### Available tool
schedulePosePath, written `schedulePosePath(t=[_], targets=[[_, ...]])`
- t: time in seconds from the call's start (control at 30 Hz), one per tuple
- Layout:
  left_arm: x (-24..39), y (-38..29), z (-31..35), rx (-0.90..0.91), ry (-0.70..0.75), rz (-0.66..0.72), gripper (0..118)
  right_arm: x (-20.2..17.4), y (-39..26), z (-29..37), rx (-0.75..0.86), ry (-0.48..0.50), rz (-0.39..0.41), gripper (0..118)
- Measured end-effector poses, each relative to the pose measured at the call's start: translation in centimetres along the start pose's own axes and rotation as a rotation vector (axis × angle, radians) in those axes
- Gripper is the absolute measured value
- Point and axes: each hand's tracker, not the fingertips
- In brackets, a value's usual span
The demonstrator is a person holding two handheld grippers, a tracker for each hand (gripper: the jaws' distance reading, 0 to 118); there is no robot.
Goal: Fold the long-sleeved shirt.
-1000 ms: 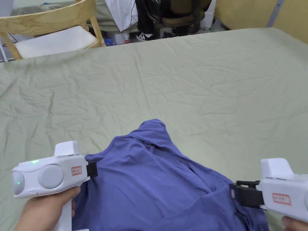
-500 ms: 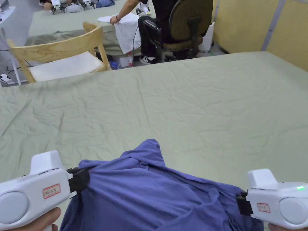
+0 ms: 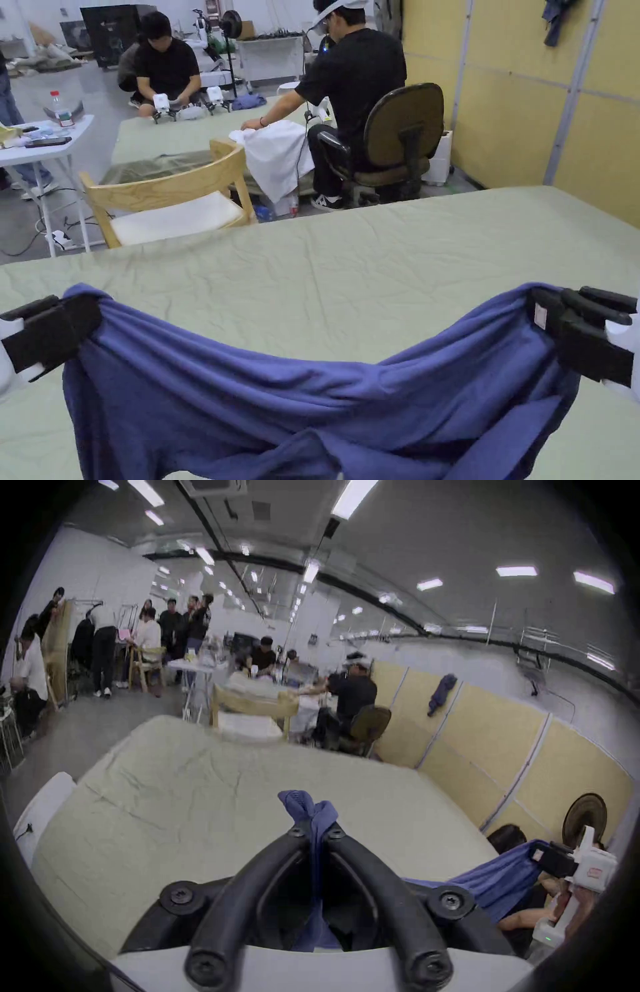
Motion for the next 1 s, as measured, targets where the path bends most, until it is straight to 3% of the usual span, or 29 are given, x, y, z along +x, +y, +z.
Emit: schedulePosePath(t=[0.3,0.57,0.67,0.83,1.0], targets=[[-1.1,12.0,-0.3,0.150,0.049,-0.008,3,-2.3,14.2,-4.6,0.149,-0.058,0.091,10],[-3.8,21.9,-6.5,0.182,0.089,0.038,3,-1.3,26.2,-13.7,0.112,-0.143,0.068,10],[-3.0,23.9,-8.9,0.188,0.095,0.042,3,-2.3,29.7,-16.9,0.158,-0.204,0.151,10],[-3.7,26.7,-14.8,0.187,0.171,0.016,2,-2.7,34.2,-22.6,0.141,-0.253,0.120,10],[-4.4,26.3,-20.6,0.179,0.202,-0.004,2,-2.5,33.5,-28.3,0.083,-0.295,0.127,10]])
